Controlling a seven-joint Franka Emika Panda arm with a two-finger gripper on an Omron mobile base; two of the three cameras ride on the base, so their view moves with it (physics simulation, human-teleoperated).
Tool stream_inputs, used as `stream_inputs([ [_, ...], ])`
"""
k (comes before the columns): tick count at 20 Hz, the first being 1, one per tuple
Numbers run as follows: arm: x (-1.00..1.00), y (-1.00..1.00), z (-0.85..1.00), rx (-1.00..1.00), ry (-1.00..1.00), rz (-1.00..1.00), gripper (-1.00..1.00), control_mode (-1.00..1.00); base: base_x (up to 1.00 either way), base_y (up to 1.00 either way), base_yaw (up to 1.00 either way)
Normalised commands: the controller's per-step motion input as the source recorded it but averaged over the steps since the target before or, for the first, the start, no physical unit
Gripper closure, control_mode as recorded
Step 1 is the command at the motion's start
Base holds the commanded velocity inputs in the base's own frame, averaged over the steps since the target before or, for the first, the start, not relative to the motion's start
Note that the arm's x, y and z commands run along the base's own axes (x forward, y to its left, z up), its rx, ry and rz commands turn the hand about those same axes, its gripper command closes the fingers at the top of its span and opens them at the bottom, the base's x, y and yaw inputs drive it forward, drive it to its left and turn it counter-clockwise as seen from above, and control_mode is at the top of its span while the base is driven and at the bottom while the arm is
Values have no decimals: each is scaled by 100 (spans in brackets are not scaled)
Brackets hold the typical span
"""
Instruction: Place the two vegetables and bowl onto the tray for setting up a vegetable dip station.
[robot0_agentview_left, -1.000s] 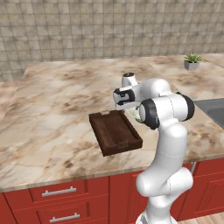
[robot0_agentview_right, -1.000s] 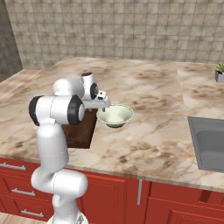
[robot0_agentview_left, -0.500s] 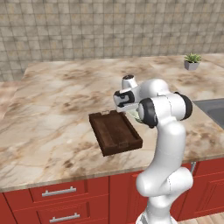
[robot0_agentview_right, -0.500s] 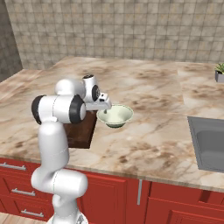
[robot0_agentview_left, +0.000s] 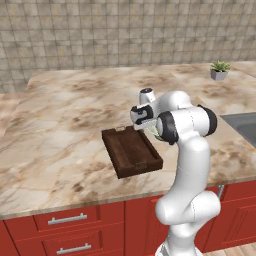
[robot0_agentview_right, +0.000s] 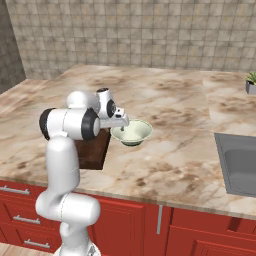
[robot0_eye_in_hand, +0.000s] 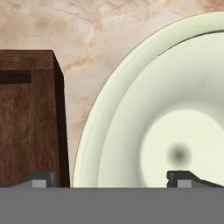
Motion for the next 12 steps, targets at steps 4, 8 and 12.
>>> stream_inputs([
  [4,4,0,-16,-1,0,4,-100,-100,0,0,0],
  [8,7,0,-16,0,0,7,-100,-100,0,0,0],
  [12,6,0,-6,0,0,7,-100,-100,0,0,0],
])
